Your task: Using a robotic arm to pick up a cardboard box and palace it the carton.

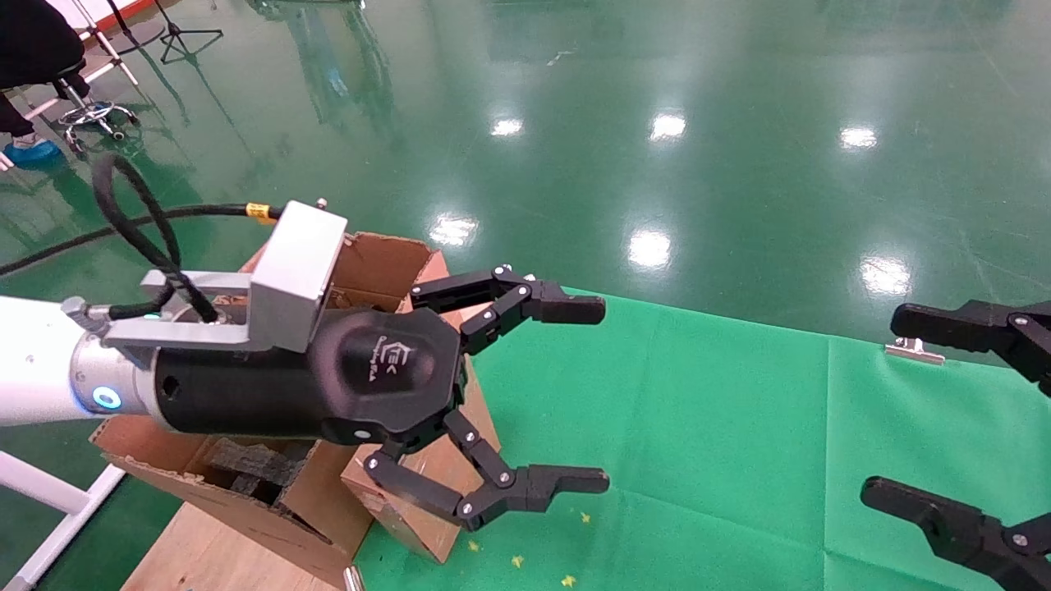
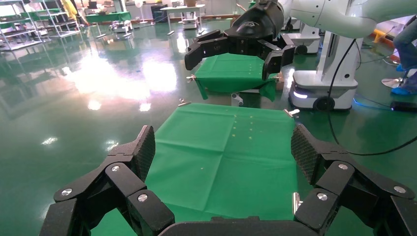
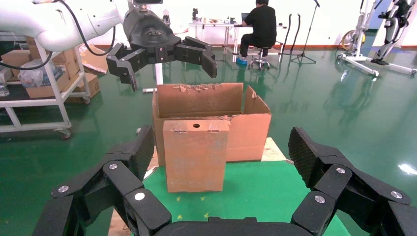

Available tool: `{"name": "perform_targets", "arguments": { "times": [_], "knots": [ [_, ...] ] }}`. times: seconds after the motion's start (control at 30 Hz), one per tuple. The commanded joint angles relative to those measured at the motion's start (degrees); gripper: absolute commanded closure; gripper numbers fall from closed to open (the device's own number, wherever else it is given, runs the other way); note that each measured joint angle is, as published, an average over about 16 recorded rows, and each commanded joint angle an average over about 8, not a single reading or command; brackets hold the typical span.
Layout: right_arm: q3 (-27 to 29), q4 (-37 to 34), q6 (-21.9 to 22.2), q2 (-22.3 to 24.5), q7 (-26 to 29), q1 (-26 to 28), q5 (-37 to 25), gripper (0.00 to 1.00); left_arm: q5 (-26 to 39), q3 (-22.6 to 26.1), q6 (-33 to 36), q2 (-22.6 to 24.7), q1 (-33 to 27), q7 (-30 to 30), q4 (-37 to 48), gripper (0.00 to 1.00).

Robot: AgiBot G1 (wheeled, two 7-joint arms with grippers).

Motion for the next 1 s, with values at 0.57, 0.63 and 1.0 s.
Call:
{"name": "perform_targets", "arguments": {
  "times": [0.57,0.63,1.0],
  "knots": [
    [0.00,0.00,0.00,0.00,0.00,0.00,0.00,0.58,0.38,0.11,0.05,-0.19,-0.05,-0.07,-0.19,0.00],
    [0.00,0.00,0.00,0.00,0.00,0.00,0.00,0.83,1.31,0.43,0.03,-0.59,-0.35,-0.34,-0.57,0.00],
    [0.00,0.00,0.00,0.00,0.00,0.00,0.00,1.00,15.42,5.60,0.25,-3.89,-7.54,-6.96,-3.76,0.00]
  ]
}}
